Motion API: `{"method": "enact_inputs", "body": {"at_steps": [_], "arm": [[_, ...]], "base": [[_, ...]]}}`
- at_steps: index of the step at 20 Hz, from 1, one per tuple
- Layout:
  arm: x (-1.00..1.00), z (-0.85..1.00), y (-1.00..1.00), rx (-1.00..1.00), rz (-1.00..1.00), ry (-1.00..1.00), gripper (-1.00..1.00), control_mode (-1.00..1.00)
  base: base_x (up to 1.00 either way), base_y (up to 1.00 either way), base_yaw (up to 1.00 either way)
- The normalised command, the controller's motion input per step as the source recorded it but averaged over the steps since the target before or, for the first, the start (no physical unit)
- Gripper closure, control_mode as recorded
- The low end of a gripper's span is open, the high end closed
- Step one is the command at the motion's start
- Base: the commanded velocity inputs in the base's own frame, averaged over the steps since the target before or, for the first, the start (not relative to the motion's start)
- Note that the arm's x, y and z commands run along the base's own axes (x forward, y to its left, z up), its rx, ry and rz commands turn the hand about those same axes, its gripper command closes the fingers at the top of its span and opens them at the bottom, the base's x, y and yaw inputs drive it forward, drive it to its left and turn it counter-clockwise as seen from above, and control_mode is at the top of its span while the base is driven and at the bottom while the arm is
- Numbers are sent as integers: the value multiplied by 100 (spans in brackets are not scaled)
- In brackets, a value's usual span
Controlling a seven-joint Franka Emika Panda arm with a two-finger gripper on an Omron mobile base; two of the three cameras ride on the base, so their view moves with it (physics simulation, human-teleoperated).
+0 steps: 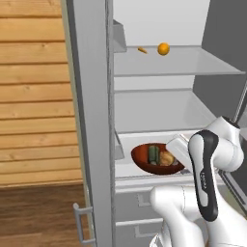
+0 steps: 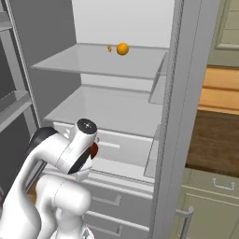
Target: Pick the chicken drumstick and cucumber from their plates and place them in the bowl. Then put the bowl in the fridge.
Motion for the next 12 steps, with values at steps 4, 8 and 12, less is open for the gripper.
{"method": "enact_inputs", "body": {"at_steps": [4, 8, 12], "arm": [[0, 0, 0, 0, 0, 0, 100, 100], [0, 0, 0, 0, 0, 0, 100, 100], [0, 0, 0, 0, 0, 0, 100, 100]], "base": [[23, -14, 4], [28, -15, 2], [9, -19, 1]]}}
